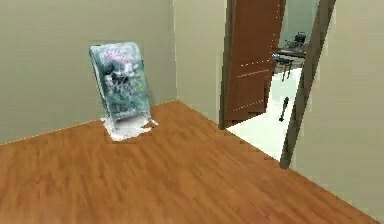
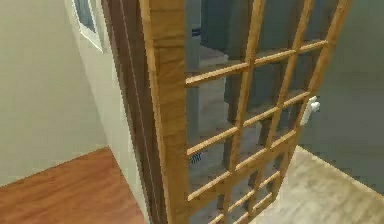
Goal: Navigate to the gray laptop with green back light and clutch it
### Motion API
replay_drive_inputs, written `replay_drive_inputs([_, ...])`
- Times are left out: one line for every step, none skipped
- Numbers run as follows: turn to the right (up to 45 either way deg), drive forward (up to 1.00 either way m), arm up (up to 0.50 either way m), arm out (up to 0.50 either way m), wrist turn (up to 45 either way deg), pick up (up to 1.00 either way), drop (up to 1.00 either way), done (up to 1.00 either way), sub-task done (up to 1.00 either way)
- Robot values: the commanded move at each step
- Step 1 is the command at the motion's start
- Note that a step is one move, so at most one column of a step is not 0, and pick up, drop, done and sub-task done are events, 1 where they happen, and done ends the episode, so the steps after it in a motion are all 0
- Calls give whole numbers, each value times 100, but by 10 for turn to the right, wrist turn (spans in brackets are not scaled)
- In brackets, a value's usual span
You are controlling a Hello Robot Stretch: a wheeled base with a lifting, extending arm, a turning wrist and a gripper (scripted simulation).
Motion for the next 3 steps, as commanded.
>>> replay_drive_inputs([0,35,0,0,0,0,0,0,0])
replay_drive_inputs([450,0,0,0,0,0,0,0,0])
replay_drive_inputs([90,0,0,0,0,0,0,0,0])
